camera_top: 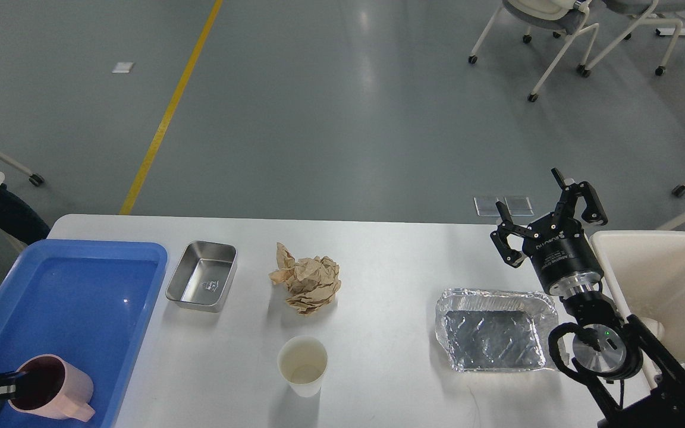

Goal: Tidy desktop
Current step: 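Lift the pink mug and place it in the blue tray, then reach the left gripper to the small steel tray and grasp it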

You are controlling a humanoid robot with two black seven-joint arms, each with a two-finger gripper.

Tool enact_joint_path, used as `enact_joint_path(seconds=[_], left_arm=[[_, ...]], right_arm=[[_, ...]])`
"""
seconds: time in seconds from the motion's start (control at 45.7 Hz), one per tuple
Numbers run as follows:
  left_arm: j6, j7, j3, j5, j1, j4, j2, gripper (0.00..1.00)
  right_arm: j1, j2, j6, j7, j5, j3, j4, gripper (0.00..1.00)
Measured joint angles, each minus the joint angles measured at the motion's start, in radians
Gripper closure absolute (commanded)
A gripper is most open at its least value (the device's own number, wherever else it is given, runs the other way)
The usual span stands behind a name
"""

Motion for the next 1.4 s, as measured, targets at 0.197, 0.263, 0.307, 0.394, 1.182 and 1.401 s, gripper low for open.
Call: enact_joint_path(seconds=[0.197, 0.263, 0.307, 0.394, 1.182, 1.401], left_arm=[[0.000, -0.005, -0.007, -0.014, -0.005, -0.055, 0.050, 0.04], [0.000, -0.011, -0.022, -0.014, -0.007, -0.103, 0.092, 0.04], [0.000, -0.015, -0.031, -0.014, -0.009, -0.135, 0.118, 0.04], [-0.006, -0.019, -0.053, -0.014, -0.016, -0.199, 0.175, 0.04], [-0.119, -0.094, -0.383, -0.057, -0.174, -0.321, 0.309, 0.04], [-0.118, -0.091, -0.380, -0.057, -0.174, -0.321, 0.305, 0.04]], right_arm=[[0.002, 0.003, 0.001, 0.000, 0.000, -0.001, 0.000, 0.00], [0.005, 0.005, 0.001, 0.000, 0.000, -0.002, 0.000, 0.00], [0.006, 0.006, 0.002, 0.000, 0.000, -0.002, 0.000, 0.00], [0.007, 0.009, 0.002, 0.000, 0.000, -0.004, 0.000, 0.00], [0.004, 0.000, 0.001, -0.001, 0.000, -0.004, 0.001, 0.00], [0.004, -0.003, 0.000, -0.001, 0.000, -0.003, 0.002, 0.00]])
